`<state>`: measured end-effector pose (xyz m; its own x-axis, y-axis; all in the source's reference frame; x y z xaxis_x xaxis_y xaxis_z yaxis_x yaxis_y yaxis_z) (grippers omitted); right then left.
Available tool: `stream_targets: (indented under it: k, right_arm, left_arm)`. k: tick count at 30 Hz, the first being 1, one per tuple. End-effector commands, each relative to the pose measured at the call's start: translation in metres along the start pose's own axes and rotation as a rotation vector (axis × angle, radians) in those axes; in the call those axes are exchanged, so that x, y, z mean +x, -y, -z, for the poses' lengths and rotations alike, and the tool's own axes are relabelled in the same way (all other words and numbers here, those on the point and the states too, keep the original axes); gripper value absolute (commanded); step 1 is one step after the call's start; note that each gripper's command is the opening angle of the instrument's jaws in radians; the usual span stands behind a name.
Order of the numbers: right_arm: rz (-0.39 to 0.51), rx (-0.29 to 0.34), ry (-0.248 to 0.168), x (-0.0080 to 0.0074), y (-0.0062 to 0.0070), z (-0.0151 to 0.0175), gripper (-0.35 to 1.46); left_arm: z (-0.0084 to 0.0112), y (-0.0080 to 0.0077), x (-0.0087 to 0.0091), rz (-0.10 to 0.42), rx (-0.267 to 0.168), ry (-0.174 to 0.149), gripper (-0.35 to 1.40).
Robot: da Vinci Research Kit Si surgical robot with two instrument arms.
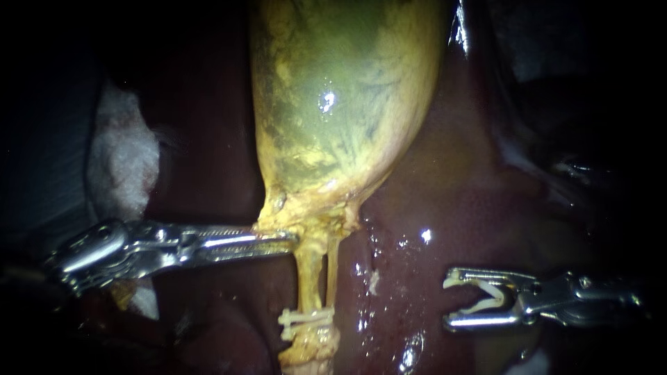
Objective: Clipping third clip left tube
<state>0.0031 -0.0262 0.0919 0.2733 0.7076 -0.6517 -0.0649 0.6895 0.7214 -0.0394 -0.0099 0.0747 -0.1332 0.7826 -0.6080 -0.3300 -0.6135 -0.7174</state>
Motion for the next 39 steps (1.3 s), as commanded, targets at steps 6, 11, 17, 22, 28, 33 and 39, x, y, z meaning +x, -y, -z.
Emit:
stream_targets:
  k: [6, 11, 17, 22, 28, 33, 39]
  right_arm:
    - [0.000, -0.001, 0.000, 0.0000, -0.0001, -0.0001, 0.50]
    - [0.000, -0.003, -0.001, 0.0001, -0.0001, -0.0005, 0.50]
    - [-0.001, -0.010, -0.003, 0.0003, -0.0002, -0.0018, 0.50]
    - [-0.044, -0.004, -0.006, 0.0007, -0.0007, -0.0028, 0.48]
    - [-0.093, 0.011, -0.009, 0.0011, -0.0014, -0.0046, 0.48]
    - [-0.113, 0.016, -0.010, 0.0009, -0.0014, -0.0057, 0.48]
    - [-0.128, 0.019, -0.011, 0.0006, -0.0013, -0.0066, 0.48]
  left_arm:
    - [0.0000, 0.0000, 0.0000, 0.000, 0.000, 0.000, -0.35]
    - [-0.0001, 0.0000, 0.0000, 0.000, 0.000, 0.000, -0.35]
    - [-0.0001, 0.0000, -0.0001, 0.000, 0.001, 0.000, -0.35]
    - [0.0000, 0.0000, -0.0001, -0.001, 0.000, 0.000, -0.35]
    - [0.0009, 0.0002, -0.0001, 0.005, -0.006, 0.002, -0.35]
    - [0.0021, 0.0006, 0.0003, 0.007, -0.011, 0.004, -0.35]
    - [0.0027, 0.0006, 0.0003, 0.018, -0.011, 0.005, -0.35]
